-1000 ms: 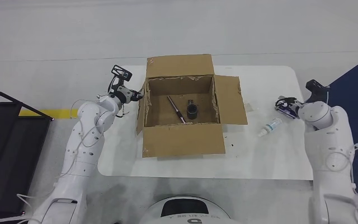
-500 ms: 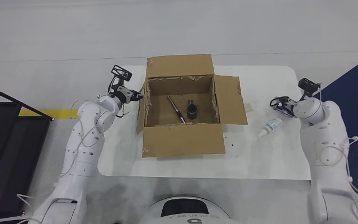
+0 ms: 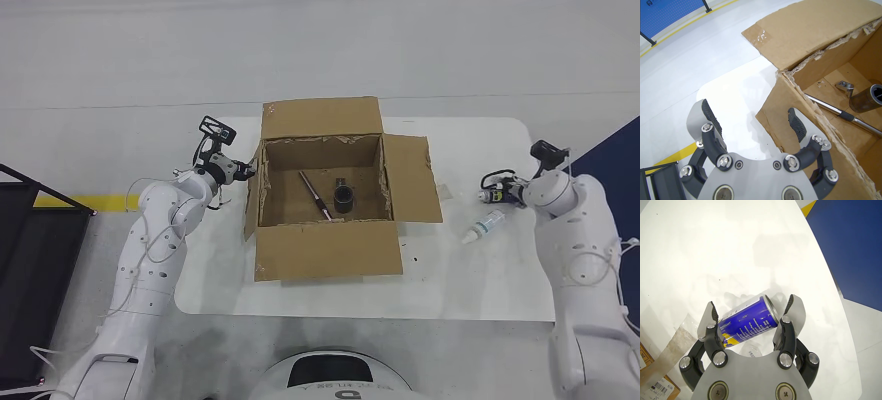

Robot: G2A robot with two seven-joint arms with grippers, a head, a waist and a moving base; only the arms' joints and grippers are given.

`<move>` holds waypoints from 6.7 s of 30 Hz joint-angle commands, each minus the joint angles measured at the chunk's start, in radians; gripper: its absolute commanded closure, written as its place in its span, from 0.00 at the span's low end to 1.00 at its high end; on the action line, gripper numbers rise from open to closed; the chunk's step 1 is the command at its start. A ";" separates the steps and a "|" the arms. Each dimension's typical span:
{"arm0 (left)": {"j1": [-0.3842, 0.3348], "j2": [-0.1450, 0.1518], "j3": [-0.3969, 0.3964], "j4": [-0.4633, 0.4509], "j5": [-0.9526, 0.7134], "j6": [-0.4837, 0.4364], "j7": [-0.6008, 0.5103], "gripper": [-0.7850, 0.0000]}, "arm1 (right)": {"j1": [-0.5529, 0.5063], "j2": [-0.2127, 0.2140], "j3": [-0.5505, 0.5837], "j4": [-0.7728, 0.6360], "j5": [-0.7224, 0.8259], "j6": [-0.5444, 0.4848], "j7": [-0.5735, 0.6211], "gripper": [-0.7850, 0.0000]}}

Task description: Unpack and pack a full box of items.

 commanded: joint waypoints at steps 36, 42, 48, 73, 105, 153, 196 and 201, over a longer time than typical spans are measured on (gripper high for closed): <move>0.000 0.000 0.000 0.000 0.000 0.000 0.000 0.00 | 0.070 -0.031 -0.156 -0.011 -0.025 0.025 0.131 0.55; 0.000 0.000 0.000 0.000 0.000 0.000 0.000 0.00 | 0.067 -0.033 -0.165 -0.032 -0.029 0.036 0.140 1.00; 0.000 0.000 0.000 0.000 0.000 0.000 0.000 0.00 | 0.051 -0.034 -0.164 -0.087 -0.024 0.050 0.151 1.00; 0.000 0.000 0.000 0.000 0.000 0.000 0.000 0.00 | -0.339 -0.038 0.118 -0.687 0.727 -0.449 -0.264 1.00; 0.000 0.000 0.000 0.000 0.000 0.000 0.000 0.00 | 0.320 -0.265 -0.964 -0.293 0.161 -0.338 -0.075 1.00; 0.000 0.000 0.000 0.000 0.000 0.000 0.000 0.00 | -0.417 -0.068 0.173 -0.900 0.286 -0.228 0.373 0.22; 0.000 0.000 0.000 0.000 0.000 0.000 0.000 0.00 | -0.258 -0.054 0.119 -0.709 -0.012 0.113 0.416 1.00; 0.000 0.000 0.000 0.000 0.000 0.000 0.000 0.00 | -0.373 -0.073 0.112 -1.003 0.235 -0.008 0.191 1.00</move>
